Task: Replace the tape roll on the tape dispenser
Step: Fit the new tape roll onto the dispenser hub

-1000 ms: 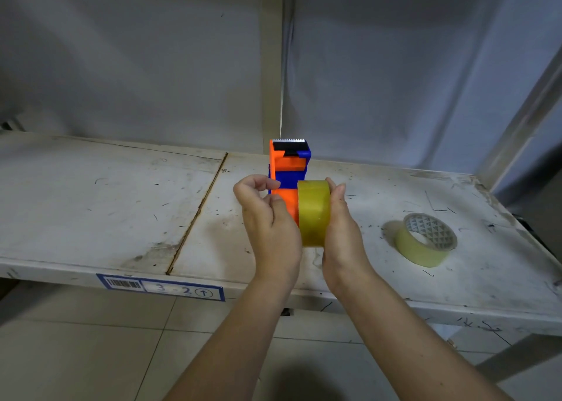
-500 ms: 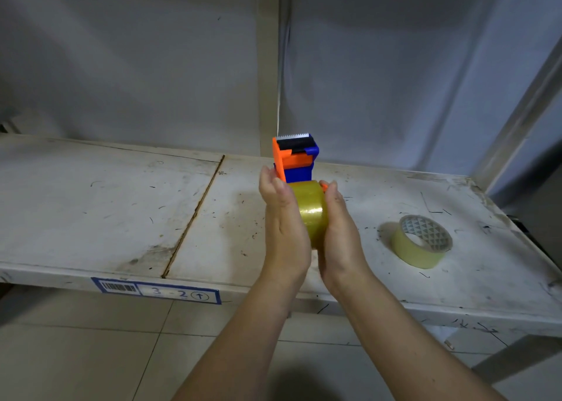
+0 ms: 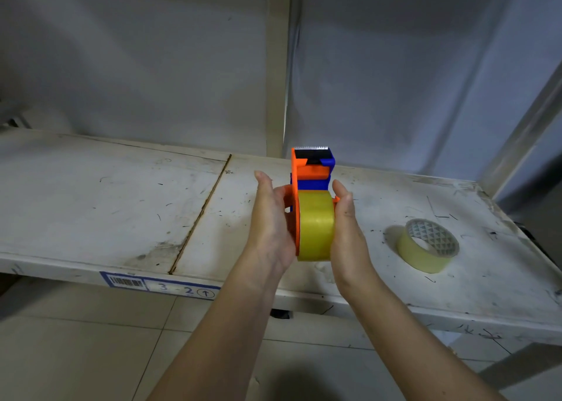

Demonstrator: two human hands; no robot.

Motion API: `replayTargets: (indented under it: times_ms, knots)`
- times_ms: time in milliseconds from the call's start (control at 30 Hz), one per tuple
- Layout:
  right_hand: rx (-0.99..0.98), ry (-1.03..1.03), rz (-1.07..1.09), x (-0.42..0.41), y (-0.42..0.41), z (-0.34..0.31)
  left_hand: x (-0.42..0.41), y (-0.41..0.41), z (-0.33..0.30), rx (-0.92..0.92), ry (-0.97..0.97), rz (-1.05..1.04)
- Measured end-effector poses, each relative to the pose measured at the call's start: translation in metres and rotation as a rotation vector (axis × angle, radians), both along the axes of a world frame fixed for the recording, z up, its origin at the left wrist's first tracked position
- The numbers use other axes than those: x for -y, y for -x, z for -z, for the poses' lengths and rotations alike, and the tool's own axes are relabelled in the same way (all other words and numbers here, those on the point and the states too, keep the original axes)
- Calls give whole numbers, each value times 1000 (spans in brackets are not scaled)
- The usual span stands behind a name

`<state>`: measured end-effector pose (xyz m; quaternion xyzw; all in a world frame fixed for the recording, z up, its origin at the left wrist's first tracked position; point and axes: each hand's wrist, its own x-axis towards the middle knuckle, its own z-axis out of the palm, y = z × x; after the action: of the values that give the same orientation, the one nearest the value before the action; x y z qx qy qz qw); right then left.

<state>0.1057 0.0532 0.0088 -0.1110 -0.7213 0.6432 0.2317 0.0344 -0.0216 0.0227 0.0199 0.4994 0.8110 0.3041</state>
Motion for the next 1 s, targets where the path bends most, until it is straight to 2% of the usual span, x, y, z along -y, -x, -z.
replayTargets:
  times_ms: [100,233,333,433,500,633,767,1000]
  knots:
    - [-56,-78,16,3,0,4,4,-2,-4,9,0,13]
    - [-95,-258,29,-2,-1,13,6,-2,-4,-68,28,-36]
    - [-131,-412,-92,-10,-7,4,8,-1,-6,-95,44,-60]
    - [-31,-577,-254,-22,-13,-13,9,-2,-5,-124,94,-60]
    - [24,-680,-287,-31,-17,-19,8,-2,-5,-126,110,-84]
    - [-27,-669,-206,-38,-18,-23,5,-1,-4,-144,138,-117]
    - [-97,-746,-125,-38,-18,-25,1,-7,-4,-223,226,-103]
    - [-104,-902,67,-43,-18,-26,-1,-14,-5,-531,399,-108]
